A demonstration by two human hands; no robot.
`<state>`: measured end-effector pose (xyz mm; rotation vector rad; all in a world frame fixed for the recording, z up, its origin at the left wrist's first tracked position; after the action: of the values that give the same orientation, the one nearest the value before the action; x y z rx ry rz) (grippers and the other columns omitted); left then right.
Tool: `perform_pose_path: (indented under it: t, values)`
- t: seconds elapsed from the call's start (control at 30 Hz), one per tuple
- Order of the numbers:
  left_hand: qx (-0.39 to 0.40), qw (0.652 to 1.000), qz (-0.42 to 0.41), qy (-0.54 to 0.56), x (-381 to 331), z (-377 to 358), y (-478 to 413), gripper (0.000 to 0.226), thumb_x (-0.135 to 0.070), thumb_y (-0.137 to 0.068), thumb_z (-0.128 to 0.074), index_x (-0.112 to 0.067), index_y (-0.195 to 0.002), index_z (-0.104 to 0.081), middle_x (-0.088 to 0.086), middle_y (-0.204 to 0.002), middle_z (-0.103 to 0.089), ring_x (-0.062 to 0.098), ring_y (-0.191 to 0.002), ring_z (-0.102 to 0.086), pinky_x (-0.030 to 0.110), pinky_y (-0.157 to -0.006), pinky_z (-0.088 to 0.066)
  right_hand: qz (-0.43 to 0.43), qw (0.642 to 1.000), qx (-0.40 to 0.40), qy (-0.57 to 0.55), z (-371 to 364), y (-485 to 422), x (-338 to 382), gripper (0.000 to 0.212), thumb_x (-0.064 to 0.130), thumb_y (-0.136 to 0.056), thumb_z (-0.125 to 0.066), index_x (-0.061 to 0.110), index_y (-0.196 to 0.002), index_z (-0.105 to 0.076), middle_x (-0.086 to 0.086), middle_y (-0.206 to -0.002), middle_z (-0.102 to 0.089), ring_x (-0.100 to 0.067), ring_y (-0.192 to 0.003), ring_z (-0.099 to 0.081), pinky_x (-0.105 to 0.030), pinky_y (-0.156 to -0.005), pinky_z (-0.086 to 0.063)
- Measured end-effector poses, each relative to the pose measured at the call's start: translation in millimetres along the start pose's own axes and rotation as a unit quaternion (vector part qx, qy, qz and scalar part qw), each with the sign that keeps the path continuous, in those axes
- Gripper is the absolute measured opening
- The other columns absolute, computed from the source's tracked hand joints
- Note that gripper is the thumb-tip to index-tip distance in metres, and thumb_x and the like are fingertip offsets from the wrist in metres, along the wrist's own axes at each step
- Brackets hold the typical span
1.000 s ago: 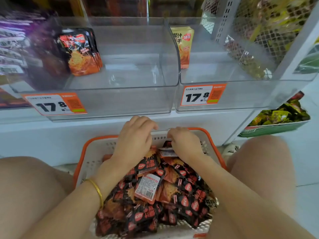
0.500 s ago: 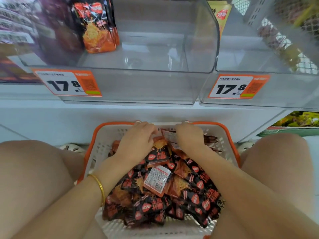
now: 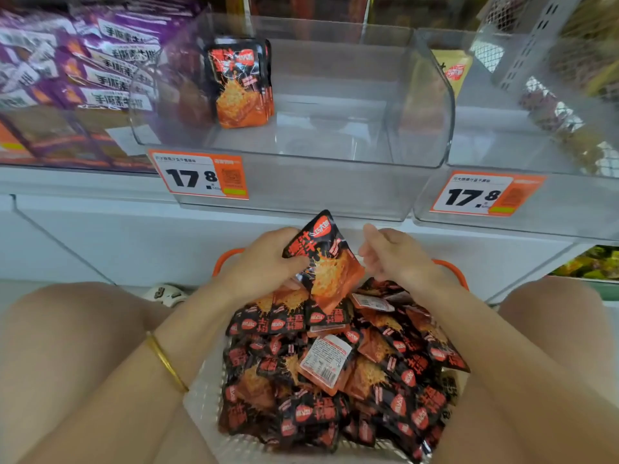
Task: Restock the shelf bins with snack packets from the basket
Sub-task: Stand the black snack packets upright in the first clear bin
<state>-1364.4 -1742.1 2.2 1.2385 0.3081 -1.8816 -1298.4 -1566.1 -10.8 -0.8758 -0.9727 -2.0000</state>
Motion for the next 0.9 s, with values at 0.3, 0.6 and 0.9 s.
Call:
perform_pose_path:
  t: [0.3, 0.6, 0.9]
  values:
    - [-0.05, 0.991, -0.066, 0.106, -50, 68, 20, 0.022, 0.001, -0.088, -0.06, -0.007, -0.108, -0.058, 0.016, -0.088, -0.066, 0.014, -0.062, -0.065, 0.023, -0.053, -0.056, 0.143, 0.941, 0.264, -0.154, -16, 35, 72, 0.031, 0.006, -0.07, -0.069, 0.01, -0.1, -0.066, -0.003, -0.089, -0.071, -0.015, -0.077, -0.067, -0.031, -0.073, -0.056]
    - [-0.329, 0.88, -0.165, -0.301, -68, 158, -26, 0.045, -0.039, -0.086, -0.033, -0.013, -0.098, -0.068, 0.007, -0.1, -0.067, 0.029, -0.096, -0.06, 0.041, -0.084, -0.049, 0.175, 0.975, 0.033, -0.135, -18, -80, 213, 0.027, -0.014, -0.07, -0.069, 0.012, -0.073, -0.06, -0.001, -0.061, -0.066, -0.016, -0.057, -0.063, -0.036, -0.064, -0.058]
    - [-0.233, 0.866, -0.126, -0.425, -54, 157, -72, 0.056, -0.044, -0.077, -0.019, -0.017, -0.096, -0.065, 0.006, -0.101, -0.065, 0.027, -0.1, -0.057, 0.034, -0.084, -0.041, 0.176, 0.958, -0.086, 0.208, -90, -190, 229, 0.026, 0.032, -0.078, -0.071, 0.016, -0.097, -0.062, -0.005, -0.091, -0.061, -0.026, -0.093, -0.061, -0.028, -0.073, -0.044]
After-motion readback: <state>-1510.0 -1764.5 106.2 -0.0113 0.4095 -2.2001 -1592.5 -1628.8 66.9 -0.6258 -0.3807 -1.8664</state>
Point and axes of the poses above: each hand's wrist, its own y-axis away from the middle knuckle, its own z-axis out of the back of the hand, x = y × z, the point moved 4 cm from there along -y, towards the middle knuckle
